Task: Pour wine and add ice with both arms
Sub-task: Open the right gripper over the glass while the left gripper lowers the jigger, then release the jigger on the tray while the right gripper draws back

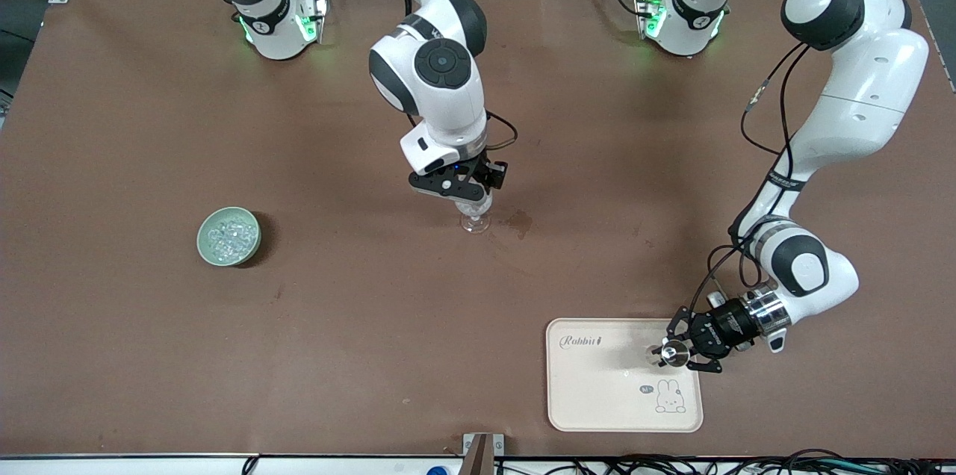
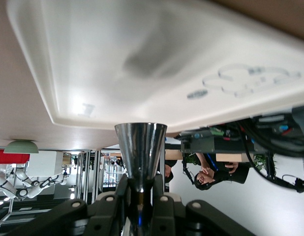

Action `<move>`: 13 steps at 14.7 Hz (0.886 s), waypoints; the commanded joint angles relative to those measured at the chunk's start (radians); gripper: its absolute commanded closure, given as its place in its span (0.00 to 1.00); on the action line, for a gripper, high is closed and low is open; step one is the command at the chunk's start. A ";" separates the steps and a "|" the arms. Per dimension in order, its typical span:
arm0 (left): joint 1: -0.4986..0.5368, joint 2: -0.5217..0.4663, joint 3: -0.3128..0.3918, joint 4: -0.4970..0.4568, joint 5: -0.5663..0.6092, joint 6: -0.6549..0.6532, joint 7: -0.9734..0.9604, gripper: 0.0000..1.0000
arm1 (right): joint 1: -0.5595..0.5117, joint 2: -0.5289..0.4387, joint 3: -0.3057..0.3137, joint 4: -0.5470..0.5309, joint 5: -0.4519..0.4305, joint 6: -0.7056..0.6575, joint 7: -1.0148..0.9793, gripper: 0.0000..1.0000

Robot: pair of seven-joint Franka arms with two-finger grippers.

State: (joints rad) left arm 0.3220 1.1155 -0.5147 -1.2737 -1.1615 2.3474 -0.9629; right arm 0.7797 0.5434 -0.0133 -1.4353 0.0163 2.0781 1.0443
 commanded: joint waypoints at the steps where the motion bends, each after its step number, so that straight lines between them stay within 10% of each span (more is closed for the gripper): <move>1: -0.011 0.041 -0.002 0.040 -0.026 0.004 0.016 0.92 | -0.010 -0.013 -0.010 0.029 -0.015 -0.021 0.011 0.02; 9: -0.012 0.060 0.001 0.036 -0.026 0.018 0.056 0.73 | -0.198 -0.203 -0.008 0.019 -0.013 -0.209 -0.171 0.00; 13: -0.015 0.052 0.007 0.028 -0.021 0.018 0.061 0.06 | -0.388 -0.301 -0.010 -0.006 -0.013 -0.302 -0.409 0.00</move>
State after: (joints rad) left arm 0.3188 1.1634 -0.5143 -1.2610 -1.1624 2.3564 -0.9248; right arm 0.4855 0.3112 -0.0434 -1.3840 0.0129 1.7954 0.7366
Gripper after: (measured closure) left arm 0.480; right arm 0.000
